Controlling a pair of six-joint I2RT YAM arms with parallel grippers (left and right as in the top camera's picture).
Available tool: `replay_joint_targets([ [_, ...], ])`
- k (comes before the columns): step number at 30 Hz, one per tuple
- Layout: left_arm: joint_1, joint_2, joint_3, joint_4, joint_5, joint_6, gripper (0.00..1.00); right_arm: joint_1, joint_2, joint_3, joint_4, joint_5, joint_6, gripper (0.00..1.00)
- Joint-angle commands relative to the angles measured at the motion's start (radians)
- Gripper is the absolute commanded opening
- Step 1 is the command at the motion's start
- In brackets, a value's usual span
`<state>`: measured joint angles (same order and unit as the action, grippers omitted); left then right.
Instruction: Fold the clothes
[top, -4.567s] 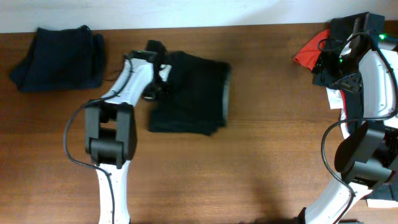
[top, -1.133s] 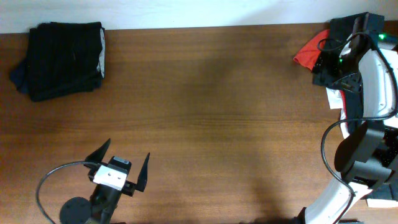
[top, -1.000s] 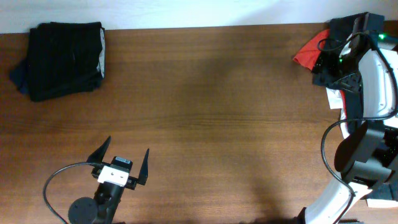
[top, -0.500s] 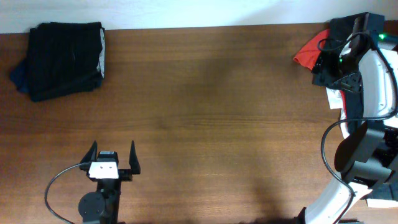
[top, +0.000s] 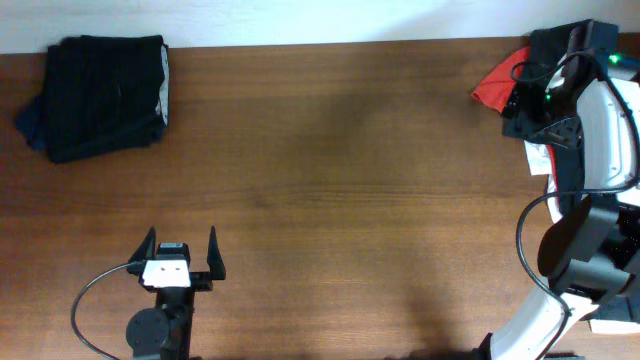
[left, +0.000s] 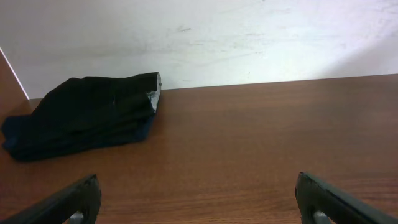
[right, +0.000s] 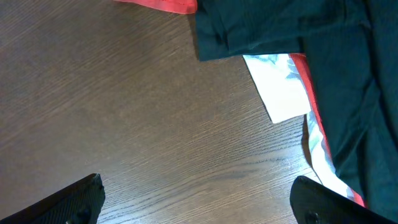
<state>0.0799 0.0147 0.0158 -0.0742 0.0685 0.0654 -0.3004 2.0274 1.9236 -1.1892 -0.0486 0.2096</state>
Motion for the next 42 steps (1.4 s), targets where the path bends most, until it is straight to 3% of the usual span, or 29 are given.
replay_joint_targets([
  [1,0.003,-0.01,-0.007,-0.002,-0.016,-0.009,0.99,0.014,-0.177,0.01,0.0,0.008,0.0,0.99],
  [5,0.003,-0.01,-0.007,-0.002,-0.016,-0.009,0.99,0.082,-0.448,0.01,-0.001,0.008,0.0,0.99],
  [11,0.003,-0.01,-0.007,-0.002,-0.017,-0.009,0.99,0.376,-0.806,0.01,-0.001,0.008,0.0,0.99],
  [14,0.003,-0.01,-0.008,-0.002,-0.017,-0.009,0.99,0.378,-0.935,-0.038,-0.033,0.015,-0.007,0.99],
  [16,0.003,-0.01,-0.007,-0.002,-0.016,-0.009,0.99,0.378,-1.089,-0.258,0.035,0.019,-0.022,0.99],
  [19,0.003,-0.01,-0.007,-0.002,-0.016,-0.009,0.99,0.378,-1.375,-0.737,0.315,-0.03,-0.023,0.99],
  [20,0.003,-0.01,-0.007,-0.002,-0.016,-0.009,0.99,0.378,-1.426,-0.816,0.356,-0.03,-0.022,0.99],
  [23,0.003,-0.01,-0.007,-0.002,-0.016,-0.009,0.99,0.378,-1.736,-1.313,0.739,-0.078,-0.026,0.99],
  [27,0.003,-0.01,-0.007,-0.002,-0.016,-0.009,0.99,0.378,-1.938,-1.664,1.025,-0.203,-0.135,0.99],
  [30,0.003,-0.01,-0.007,-0.002,-0.016,-0.009,0.99,0.378,-2.02,-1.764,1.102,-0.177,-0.135,0.99],
  [38,0.003,-0.01,-0.007,-0.002,-0.017,-0.009,0.99,0.378,-2.024,-1.918,1.279,0.058,-0.116,0.99],
  [42,0.003,-0.01,-0.007,-0.002,-0.017,-0.009,0.99,0.378,-2.024,-1.918,1.134,0.087,-0.125,0.99],
])
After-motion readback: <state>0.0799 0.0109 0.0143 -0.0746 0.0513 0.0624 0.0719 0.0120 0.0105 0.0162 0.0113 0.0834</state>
